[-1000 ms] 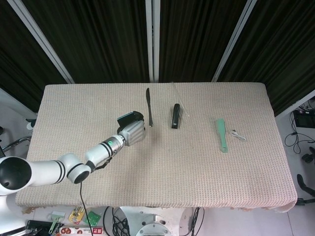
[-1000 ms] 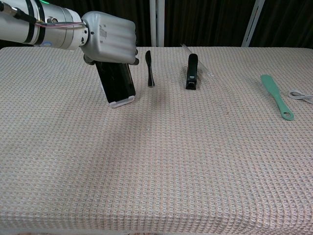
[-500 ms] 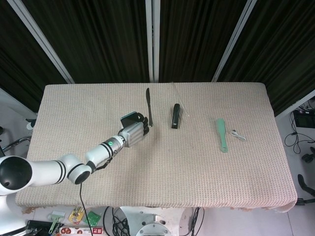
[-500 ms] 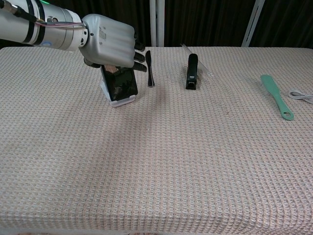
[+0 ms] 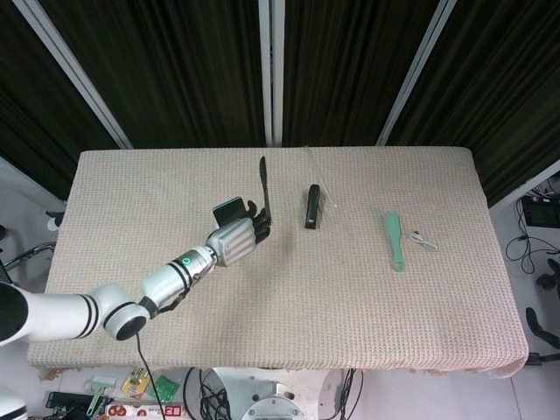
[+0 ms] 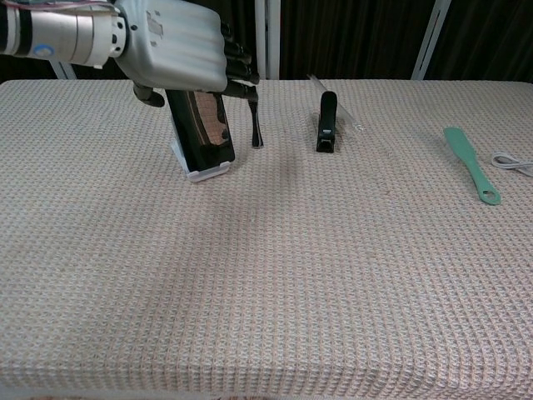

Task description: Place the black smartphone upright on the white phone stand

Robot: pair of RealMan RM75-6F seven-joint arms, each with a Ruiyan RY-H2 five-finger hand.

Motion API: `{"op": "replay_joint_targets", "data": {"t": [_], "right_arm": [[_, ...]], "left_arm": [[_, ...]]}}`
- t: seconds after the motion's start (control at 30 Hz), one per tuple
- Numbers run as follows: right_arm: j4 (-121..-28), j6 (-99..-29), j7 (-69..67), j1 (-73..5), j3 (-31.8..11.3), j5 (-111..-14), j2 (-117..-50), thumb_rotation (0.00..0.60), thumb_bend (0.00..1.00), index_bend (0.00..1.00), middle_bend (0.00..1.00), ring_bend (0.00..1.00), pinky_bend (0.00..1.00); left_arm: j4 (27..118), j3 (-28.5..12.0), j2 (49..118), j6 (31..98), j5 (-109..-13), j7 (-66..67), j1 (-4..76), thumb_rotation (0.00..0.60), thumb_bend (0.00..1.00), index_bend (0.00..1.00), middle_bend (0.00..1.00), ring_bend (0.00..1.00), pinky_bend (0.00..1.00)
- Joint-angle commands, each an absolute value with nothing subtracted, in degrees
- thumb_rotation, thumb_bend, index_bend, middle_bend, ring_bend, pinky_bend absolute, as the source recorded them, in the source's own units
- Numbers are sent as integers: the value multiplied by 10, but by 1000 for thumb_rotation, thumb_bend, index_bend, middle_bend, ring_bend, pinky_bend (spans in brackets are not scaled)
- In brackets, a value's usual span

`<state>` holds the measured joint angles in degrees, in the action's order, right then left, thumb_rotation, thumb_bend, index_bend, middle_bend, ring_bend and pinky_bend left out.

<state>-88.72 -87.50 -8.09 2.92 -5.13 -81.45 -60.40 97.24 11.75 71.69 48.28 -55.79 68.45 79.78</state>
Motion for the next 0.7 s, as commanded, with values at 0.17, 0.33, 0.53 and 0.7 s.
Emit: {"op": "replay_joint_targets", "data": {"t": [0.17,0.33,0.53,0.7], "right_arm": [[-887,-884,-78,32,-52,-816,-607,600,295,0,0,0,0],[-884,-891,-78,31,-52,-824,-612,600,295,0,0,0,0],[-872,-913,-80,31,-47,-857,-622,600,292,0,0,0,0],[-871,-912,-75,28,-38,-875,-626,600,277,0,0,0,0]], "left_arm": [[1105,103,631,640,-625,581,689,573,55,28,28,58,204],[1142,121,600,789,-726,466,560,385,45,26,41,59,204],[1117,153,603,950,-771,335,378,287,44,0,41,60,205],[1065,170,629,1012,-787,213,263,224,54,0,38,60,205]]}}
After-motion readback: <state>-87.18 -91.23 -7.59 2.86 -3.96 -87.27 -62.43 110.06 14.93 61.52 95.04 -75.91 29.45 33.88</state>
